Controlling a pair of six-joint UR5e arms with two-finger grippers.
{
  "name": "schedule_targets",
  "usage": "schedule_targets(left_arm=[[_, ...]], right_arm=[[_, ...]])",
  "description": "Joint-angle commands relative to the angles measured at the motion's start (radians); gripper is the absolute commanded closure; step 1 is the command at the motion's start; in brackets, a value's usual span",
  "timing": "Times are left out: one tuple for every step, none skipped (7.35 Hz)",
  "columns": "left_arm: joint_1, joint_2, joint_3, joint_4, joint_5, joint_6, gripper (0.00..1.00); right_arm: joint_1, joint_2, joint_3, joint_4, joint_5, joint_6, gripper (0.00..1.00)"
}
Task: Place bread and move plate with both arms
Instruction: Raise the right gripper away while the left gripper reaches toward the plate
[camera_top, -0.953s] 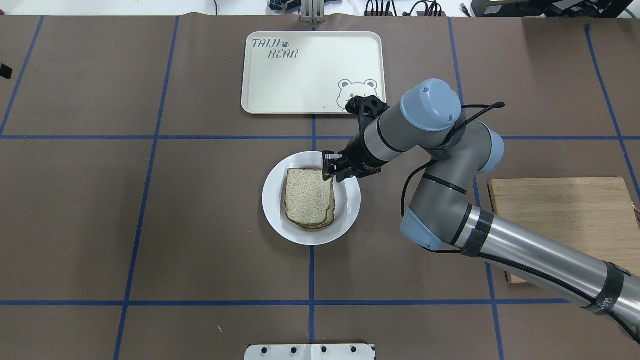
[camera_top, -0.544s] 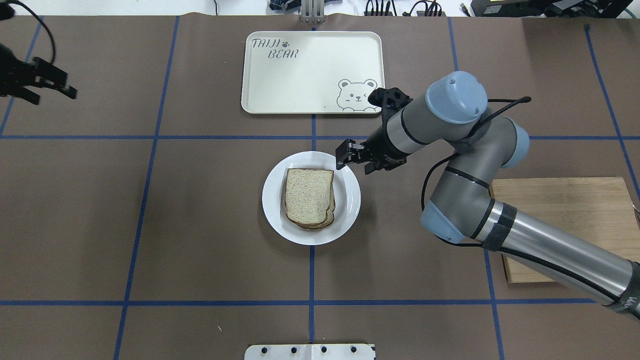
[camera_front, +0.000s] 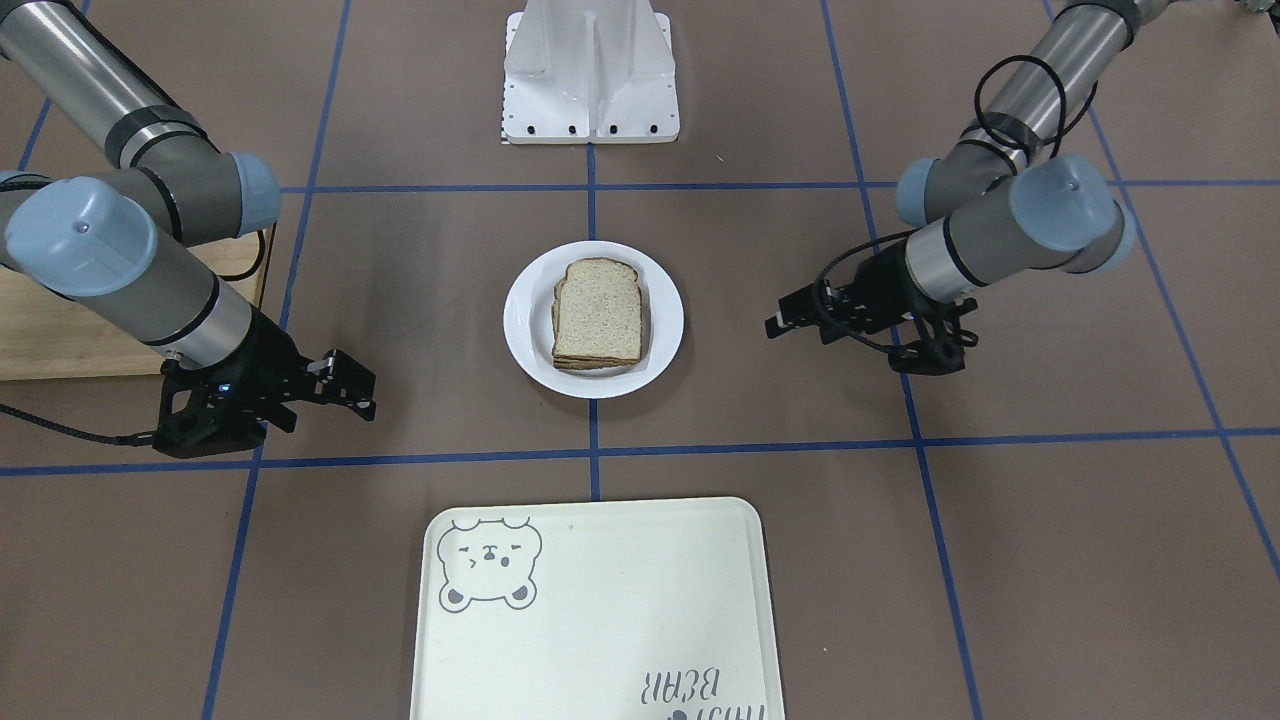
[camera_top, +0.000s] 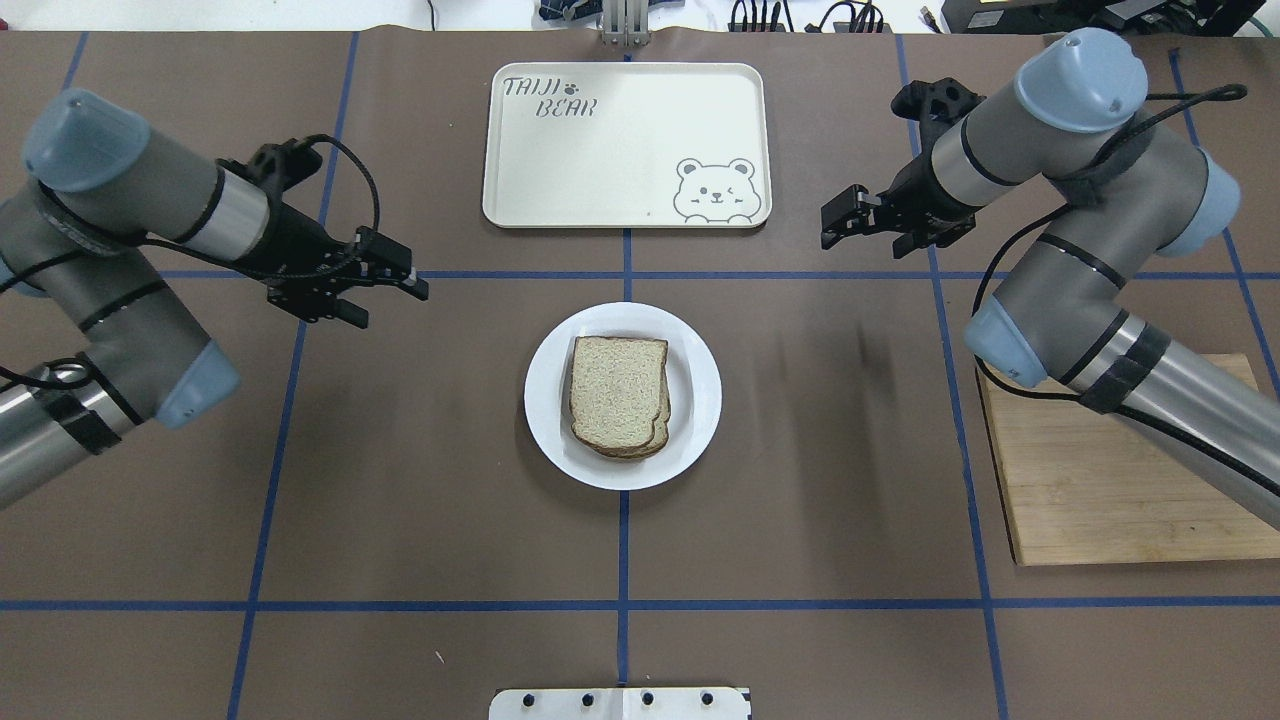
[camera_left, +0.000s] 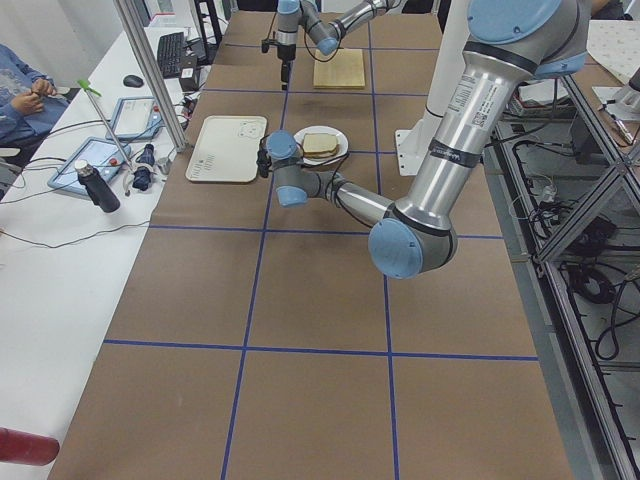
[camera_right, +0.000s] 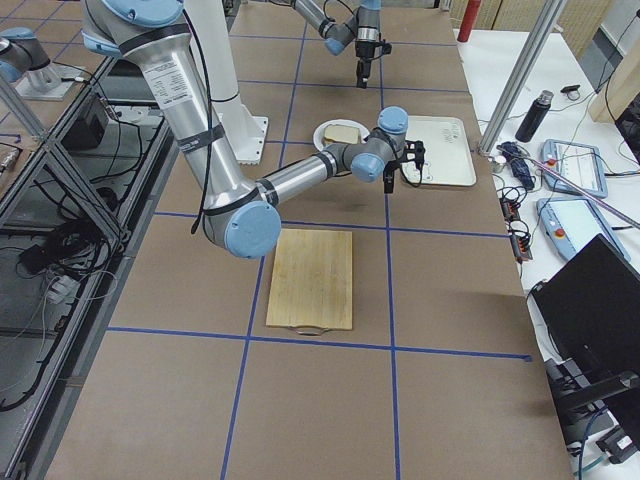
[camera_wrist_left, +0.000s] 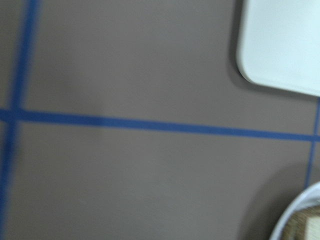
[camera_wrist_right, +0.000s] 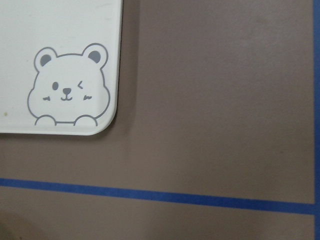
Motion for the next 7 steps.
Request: schedule_targets(left_arm=[[0.123, -0.025, 0.049, -0.142, 0.181, -0.104, 0.03], [0.128, -0.030, 0.086, -0.202, 0.205, -0.104, 0.03], [0.126, -0.051, 0.100, -0.222, 0.206, -0.105, 0.05], [0.128, -0.051, 0.103, -0.260, 0.228, -0.107, 0.14], [0.129, -0.053, 0.108, -0.281, 0.238, -0.110, 0.24], [0.134, -0.053, 0.108, -0.282, 0.240, -0.108, 0.42], [0.146, -0.053, 0.109, -0.288, 0.255, -0.108, 0.45]], right_arm=[[0.072, -0.018, 0.000, -0.055, 0.021, -0.066, 0.00], [0.077, -0.028, -0.002, -0.066, 0.020, -0.124, 0.00], [0.075, -0.026, -0.002, -0.068, 0.018, -0.126, 0.00], [0.074, -0.026, -0.002, -0.068, 0.015, -0.126, 0.00], [0.066, -0.026, -0.002, -0.068, 0.011, -0.126, 0.00], [0.065, -0.026, -0.002, -0.068, 0.007, -0.126, 0.00], [0.063, -0.026, -0.002, -0.068, 0.006, -0.127, 0.00]])
